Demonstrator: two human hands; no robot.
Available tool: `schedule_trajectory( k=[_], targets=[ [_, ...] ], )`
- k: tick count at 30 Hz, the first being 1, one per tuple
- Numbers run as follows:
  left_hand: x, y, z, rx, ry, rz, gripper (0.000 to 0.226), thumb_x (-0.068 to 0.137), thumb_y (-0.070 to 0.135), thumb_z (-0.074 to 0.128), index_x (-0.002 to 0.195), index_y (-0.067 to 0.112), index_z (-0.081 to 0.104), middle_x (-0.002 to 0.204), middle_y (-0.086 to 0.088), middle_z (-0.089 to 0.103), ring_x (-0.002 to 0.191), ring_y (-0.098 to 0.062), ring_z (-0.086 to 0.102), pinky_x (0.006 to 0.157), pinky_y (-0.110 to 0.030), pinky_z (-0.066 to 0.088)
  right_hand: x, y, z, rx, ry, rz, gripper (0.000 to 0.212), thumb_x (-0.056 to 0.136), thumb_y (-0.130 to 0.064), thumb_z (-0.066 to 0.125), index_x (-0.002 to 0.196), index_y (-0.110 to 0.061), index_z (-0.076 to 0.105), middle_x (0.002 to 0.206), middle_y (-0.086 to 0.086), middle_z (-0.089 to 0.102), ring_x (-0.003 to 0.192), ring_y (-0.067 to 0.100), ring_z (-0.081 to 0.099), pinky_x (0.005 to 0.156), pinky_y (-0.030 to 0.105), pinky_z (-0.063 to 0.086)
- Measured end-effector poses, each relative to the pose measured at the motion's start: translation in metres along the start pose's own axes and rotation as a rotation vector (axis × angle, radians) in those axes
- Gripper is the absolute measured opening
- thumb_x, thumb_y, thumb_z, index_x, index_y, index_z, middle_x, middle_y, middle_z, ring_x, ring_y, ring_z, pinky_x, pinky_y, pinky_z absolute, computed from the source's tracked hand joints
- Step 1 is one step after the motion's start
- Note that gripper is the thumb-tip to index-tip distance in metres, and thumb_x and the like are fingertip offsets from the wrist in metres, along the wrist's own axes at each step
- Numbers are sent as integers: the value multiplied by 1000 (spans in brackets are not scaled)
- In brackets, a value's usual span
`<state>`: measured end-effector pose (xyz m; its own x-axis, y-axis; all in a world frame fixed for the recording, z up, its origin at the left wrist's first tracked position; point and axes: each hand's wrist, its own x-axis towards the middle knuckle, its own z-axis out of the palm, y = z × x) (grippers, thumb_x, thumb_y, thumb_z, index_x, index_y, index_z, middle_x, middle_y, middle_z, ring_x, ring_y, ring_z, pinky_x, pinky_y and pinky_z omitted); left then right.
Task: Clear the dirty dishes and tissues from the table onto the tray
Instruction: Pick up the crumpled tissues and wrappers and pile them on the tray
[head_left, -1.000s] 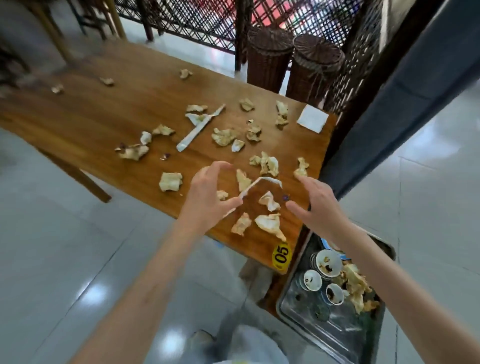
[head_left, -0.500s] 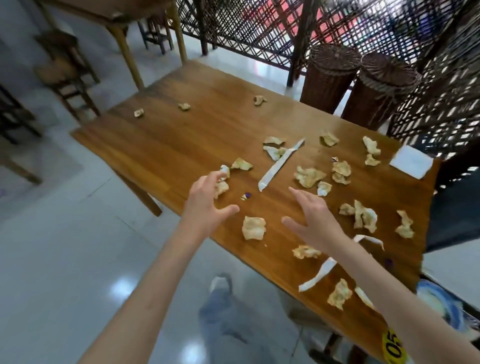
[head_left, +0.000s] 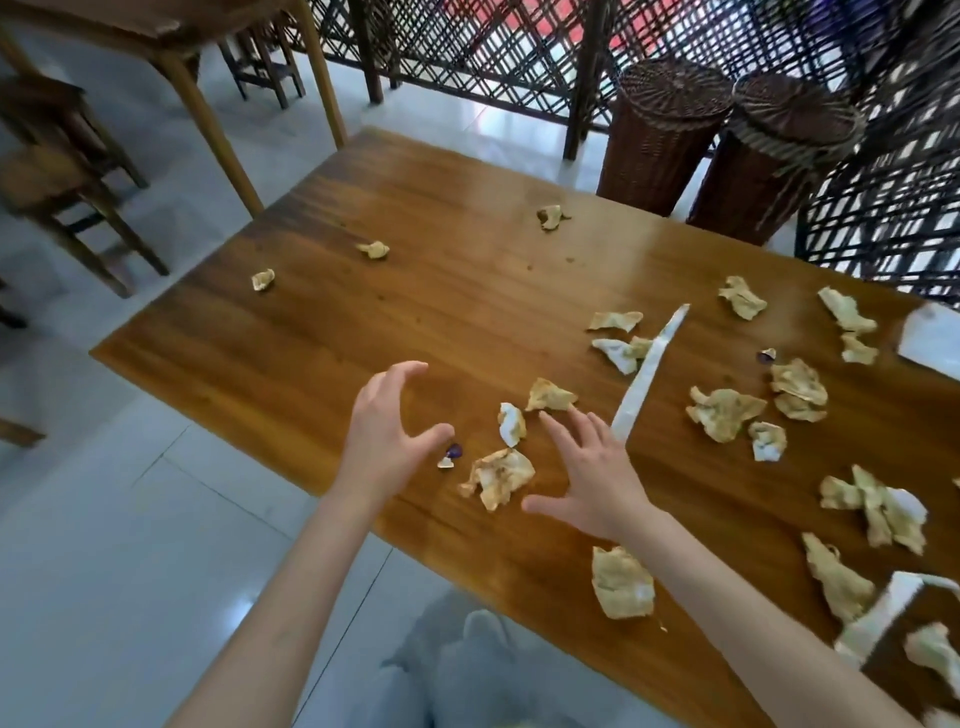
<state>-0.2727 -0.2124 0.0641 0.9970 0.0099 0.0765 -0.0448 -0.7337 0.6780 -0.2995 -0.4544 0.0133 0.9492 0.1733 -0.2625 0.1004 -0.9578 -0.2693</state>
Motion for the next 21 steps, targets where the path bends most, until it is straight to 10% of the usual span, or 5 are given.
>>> schedule_trajectory(
  k=[8, 14, 21],
  targets=[
    [35, -60, 27, -24, -65, 22, 64, 72, 33, 80, 127, 30, 47, 129, 6, 52, 120, -11, 45, 96, -26, 36, 77, -19, 38, -59, -70, 61, 126, 39, -92, 52, 134, -55, -23, 152, 5, -28, 139, 40, -21, 105, 67, -2],
    [48, -76, 27, -29, -108, 53, 62, 73, 31, 80, 126, 27, 49, 126, 4, 53, 118, -12, 46, 96, -24, 35, 88, -16, 45, -79, 55, 35, 72, 71, -77, 47, 132, -43, 29, 151, 10, 20, 137, 38, 17, 106, 57, 24],
    [30, -74, 39, 76, -268, 127, 54, 75, 35, 77, 123, 30, 54, 120, 10, 53, 115, -9, 43, 93, -19, 35, 83, -28, 36, -177, 216, -41, 32, 90, -27, 59, 120, -17, 54, 106, 6, 59, 85, 17, 54, 68, 25, 52]
  ],
)
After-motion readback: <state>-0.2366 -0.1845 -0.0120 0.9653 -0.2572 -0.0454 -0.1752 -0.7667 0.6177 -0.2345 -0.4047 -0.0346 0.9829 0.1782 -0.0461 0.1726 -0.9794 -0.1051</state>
